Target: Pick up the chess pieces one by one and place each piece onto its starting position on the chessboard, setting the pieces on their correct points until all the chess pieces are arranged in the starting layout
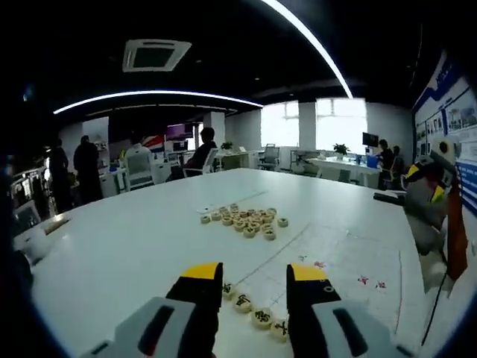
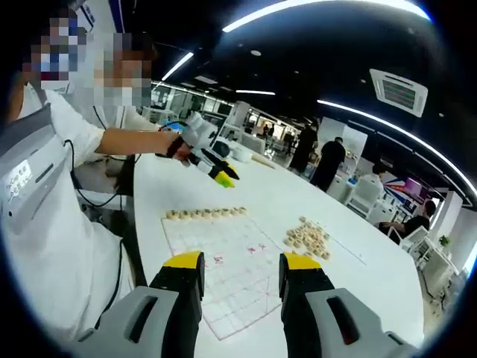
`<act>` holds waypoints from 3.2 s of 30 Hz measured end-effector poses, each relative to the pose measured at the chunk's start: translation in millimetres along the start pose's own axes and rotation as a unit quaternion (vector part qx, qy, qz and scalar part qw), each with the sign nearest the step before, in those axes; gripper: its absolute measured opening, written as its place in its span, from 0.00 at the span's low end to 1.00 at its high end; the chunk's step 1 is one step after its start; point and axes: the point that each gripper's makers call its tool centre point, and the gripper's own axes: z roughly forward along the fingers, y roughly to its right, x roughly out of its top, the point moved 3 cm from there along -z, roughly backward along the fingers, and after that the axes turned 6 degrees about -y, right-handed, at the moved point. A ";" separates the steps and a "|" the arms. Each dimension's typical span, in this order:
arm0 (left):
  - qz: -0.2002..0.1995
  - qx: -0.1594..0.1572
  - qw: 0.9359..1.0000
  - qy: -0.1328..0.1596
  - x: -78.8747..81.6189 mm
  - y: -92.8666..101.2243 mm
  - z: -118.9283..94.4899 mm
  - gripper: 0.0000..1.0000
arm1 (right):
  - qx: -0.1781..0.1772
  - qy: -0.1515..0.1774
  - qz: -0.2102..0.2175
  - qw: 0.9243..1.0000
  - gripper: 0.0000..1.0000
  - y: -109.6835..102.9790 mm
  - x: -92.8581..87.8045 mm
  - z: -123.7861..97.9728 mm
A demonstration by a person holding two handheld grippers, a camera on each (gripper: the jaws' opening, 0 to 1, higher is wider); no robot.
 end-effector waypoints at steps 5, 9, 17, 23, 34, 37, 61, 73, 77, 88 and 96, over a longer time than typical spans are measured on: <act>0.010 0.034 0.999 -0.027 -5.7 -25.1 57.7 0.36 | -0.002 0.001 0.002 1.000 0.41 1.2 -0.6 -1.0; -0.019 0.055 0.998 -0.025 -2.3 -45.9 91.7 0.35 | 0.000 -0.002 0.003 1.000 0.41 1.7 -3.1 0.1; -0.073 0.094 0.993 -0.002 28.4 -84.3 144.4 0.32 | 0.001 -0.007 0.009 1.000 0.41 5.5 -7.3 5.5; -0.086 0.114 0.990 -0.006 40.9 -99.5 184.1 0.32 | 0.002 -0.009 0.014 1.000 0.41 9.1 -11.2 8.4; -0.065 0.119 0.990 -0.039 42.0 -104.8 238.0 0.32 | -0.014 -0.017 0.039 0.999 0.41 23.5 -23.1 10.1; -0.070 0.123 0.989 -0.044 39.2 -111.9 244.9 0.32 | -0.023 -0.016 0.052 0.998 0.41 30.3 -26.6 9.6; -0.022 0.102 0.994 -0.033 48.4 -92.9 194.7 0.20 | -0.032 -0.013 0.060 0.998 0.40 34.4 -28.8 6.2; -0.024 0.022 0.999 0.023 48.9 -35.1 62.5 0.20 | -0.026 -0.004 0.042 0.999 0.40 21.7 -14.5 2.9; -0.015 0.000 0.999 0.042 44.6 -8.6 23.2 0.20 | -0.022 -0.004 0.036 0.999 0.40 17.5 -12.1 4.2; -0.012 -0.079 0.995 0.067 18.6 61.8 -62.2 0.20 | -0.018 -0.008 0.032 0.999 0.40 14.5 -10.4 6.8; 0.006 -0.109 0.993 0.048 -32.4 109.3 -89.9 0.20 | -0.015 -0.004 0.028 0.999 0.40 10.9 -6.9 5.6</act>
